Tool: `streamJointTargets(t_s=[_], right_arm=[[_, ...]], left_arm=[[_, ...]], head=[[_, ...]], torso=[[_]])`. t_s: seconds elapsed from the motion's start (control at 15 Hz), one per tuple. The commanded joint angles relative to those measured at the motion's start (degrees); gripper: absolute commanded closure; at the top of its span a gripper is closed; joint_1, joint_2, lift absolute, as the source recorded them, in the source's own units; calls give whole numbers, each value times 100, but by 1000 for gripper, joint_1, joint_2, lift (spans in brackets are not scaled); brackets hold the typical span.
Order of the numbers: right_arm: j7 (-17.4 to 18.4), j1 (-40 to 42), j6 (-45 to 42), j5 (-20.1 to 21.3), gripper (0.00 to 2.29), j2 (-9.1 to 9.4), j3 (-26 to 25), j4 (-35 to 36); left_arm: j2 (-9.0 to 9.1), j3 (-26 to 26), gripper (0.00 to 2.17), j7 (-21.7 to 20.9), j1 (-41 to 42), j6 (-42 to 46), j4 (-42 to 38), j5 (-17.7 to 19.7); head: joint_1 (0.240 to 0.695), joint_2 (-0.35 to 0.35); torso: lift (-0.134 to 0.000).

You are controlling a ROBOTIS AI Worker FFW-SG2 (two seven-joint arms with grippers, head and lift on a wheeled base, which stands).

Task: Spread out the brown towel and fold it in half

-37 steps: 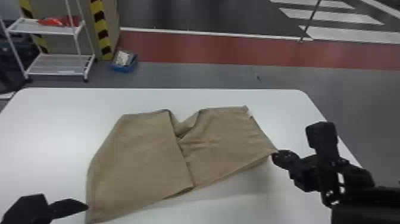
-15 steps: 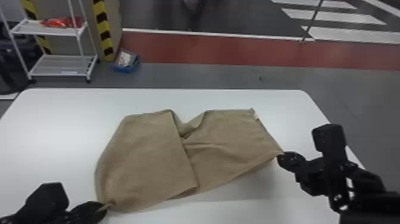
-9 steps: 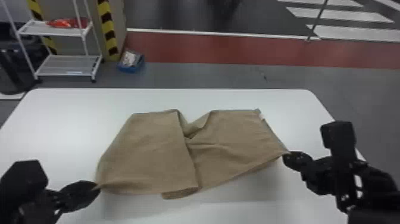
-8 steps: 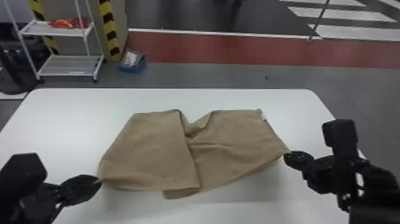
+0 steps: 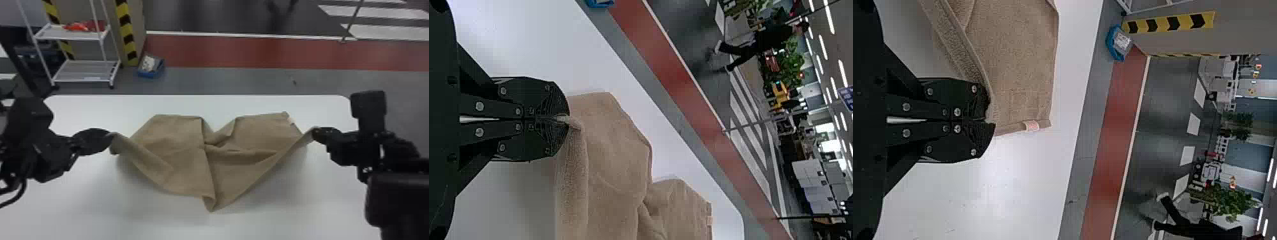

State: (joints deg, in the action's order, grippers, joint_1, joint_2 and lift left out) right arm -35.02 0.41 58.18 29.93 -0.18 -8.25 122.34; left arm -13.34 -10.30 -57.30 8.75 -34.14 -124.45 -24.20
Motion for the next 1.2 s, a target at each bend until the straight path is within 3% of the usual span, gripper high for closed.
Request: streamJointTargets(t_s=[0.0, 0.27, 0.4, 0.67, 0.8, 0.87, 0.93, 1.13], right_arm=[[285, -446, -337, -259, 1187, -43, 16, -606], [751, -1386, -1198, -418, 1187, -8, -54, -1758], [970, -1667, -1620, -426, 1187, 24, -186, -2100], [1331, -2168, -2499, -497, 1187, 24, -511, -2566], [1401, -2362, -2745, -734, 1190, 24, -766, -2540], [1401, -2450, -2622, -840, 1190, 24, -907, -2390], [1313, -2291, -2253, -1024, 1190, 24, -1030, -2004], [1041, -832, -1445, -1508, 1190, 24, -1109, -378]], left_arm=[[-2, 116, 1669, 220, -725, -133, 606, 30], [-125, 590, 1669, 809, -2422, -133, 2566, 12], [-125, 836, 1669, 1090, -3186, 60, 3489, 30], [-11, 1249, 1669, 1714, -4513, 499, 4798, 126], [33, 1241, 1669, 1723, -4830, 482, 4824, 197], [16, 1188, 1669, 1705, -4900, 447, 4622, 197], [-37, 1038, 1673, 1644, -4786, 341, 4306, 276], [-582, -25, 1673, 1477, -3424, 201, 3040, 794]], head=[[695, -60], [693, -33], [632, -20], [555, -32], [506, -46], [456, -62], [435, -69], [404, -73]], torso=[[-128], [-128], [-128], [-128], [-128], [-128], [-128], [-128]])
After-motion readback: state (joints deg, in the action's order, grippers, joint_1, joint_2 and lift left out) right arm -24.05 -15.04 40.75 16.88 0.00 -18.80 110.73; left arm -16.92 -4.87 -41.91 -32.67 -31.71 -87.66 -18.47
